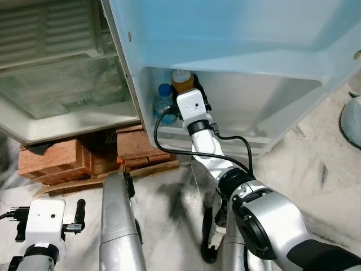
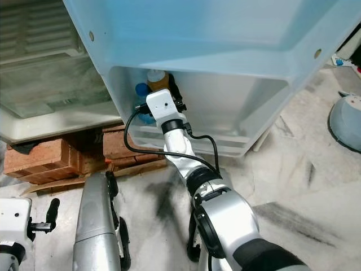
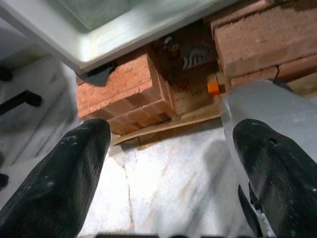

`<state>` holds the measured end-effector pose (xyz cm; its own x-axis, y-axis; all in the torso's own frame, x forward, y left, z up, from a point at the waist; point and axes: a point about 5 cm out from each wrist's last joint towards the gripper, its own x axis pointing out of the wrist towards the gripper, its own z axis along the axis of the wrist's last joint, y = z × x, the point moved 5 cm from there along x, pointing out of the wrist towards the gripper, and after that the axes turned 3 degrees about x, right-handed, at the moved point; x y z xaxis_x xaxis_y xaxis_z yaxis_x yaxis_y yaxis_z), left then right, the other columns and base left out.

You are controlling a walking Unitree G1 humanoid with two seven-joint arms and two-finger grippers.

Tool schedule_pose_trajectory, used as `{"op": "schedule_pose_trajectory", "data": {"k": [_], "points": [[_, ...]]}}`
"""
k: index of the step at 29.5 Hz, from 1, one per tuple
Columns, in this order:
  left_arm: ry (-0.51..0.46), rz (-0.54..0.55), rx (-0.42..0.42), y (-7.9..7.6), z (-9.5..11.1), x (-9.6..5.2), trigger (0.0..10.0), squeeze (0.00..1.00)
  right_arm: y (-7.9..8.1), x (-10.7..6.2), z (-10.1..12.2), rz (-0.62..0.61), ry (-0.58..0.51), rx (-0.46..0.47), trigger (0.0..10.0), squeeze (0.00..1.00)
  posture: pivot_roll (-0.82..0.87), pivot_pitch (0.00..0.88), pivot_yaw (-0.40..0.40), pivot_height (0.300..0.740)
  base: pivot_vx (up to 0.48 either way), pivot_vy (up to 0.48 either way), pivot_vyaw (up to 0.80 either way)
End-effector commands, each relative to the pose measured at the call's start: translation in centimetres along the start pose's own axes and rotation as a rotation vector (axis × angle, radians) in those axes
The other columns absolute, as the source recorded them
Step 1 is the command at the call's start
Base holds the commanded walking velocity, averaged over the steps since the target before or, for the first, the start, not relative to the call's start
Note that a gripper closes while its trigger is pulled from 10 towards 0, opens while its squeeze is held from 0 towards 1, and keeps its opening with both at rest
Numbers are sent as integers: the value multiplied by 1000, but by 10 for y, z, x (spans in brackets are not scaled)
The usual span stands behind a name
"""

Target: Restocking fridge

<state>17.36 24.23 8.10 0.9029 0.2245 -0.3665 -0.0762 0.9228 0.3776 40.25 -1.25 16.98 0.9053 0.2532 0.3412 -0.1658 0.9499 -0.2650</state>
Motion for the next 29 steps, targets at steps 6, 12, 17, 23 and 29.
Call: {"op": "schedule_pose_trajectory", "data": {"k": [6, 12, 17, 23, 29], "points": [[28, -8, 2, -1, -5, -3, 10000, 0, 16, -34, -46, -12, 212, 151, 10000, 0, 445, 326, 9, 464, 0, 0, 0], [20, -21, -4, -6, -3, 6, 10000, 0, 9, -50, -70, -49, 324, 243, 10000, 1000, 411, 309, 4, 464, 0, 0, 0], [8, -25, -7, -9, -1, 15, 10000, 0, 7, -54, -78, -33, 365, 270, 10000, 1000, 385, 288, -1, 464, 0, 0, 0], [-11, -30, -11, -14, 4, 26, 10000, 0, 7, -55, -83, -11, 400, 334, 10000, 1000, 365, 262, -5, 464, 0, 0, 0], [-29, -33, -14, -18, 6, 41, 10000, 0, 1, -49, -78, 28, 367, 419, 10000, 1000, 323, 218, -10, 464, 0, 0, 0]]}}
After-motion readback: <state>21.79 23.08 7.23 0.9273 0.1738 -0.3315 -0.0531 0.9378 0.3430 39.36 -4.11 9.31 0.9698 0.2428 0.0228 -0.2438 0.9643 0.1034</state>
